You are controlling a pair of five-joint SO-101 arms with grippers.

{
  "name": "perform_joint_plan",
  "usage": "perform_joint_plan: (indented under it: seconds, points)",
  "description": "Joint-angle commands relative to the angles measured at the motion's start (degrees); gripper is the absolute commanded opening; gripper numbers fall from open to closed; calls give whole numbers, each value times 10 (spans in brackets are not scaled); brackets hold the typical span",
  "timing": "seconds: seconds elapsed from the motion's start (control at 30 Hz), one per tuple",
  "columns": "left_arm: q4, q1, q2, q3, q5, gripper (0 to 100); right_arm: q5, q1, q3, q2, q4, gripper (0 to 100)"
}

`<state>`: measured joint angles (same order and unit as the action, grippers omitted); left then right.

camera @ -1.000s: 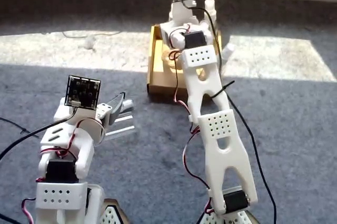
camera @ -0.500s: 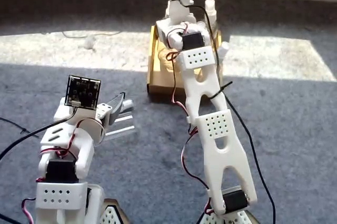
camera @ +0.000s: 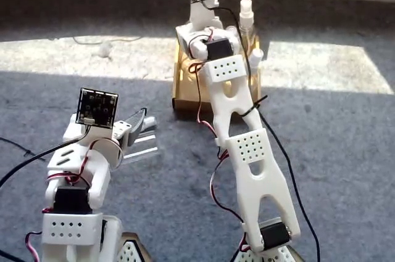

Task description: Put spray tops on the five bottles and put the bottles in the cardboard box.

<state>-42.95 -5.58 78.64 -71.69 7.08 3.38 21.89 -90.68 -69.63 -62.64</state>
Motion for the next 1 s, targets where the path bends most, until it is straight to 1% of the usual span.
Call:
perform_joint_plan:
  seconds: [0.0, 0.13, 0.33, 0.53, 0.67, 0.8, 0.97]
  points:
    - [-3, 0, 5, 27, 0, 298, 4, 5, -35, 13, 2, 117]
    - [-3, 0, 5, 27, 0, 298, 5, 5, -35, 16, 2, 128]
    - [-3, 0, 5, 27, 0, 298, 6, 6, -35, 16, -15, 235]
    - [-3, 0, 5, 27, 0, 298, 7, 8, -41, 18, -16, 238]
    - [-3, 0, 5, 27, 0, 298, 8, 20, -80, 17, -17, 238]
    - [-3, 16, 5, 27, 1, 298, 57, 37, -103, 38, -28, 238]
    - [-3, 23, 5, 27, 1, 298, 59, 38, -104, 76, -40, 238]
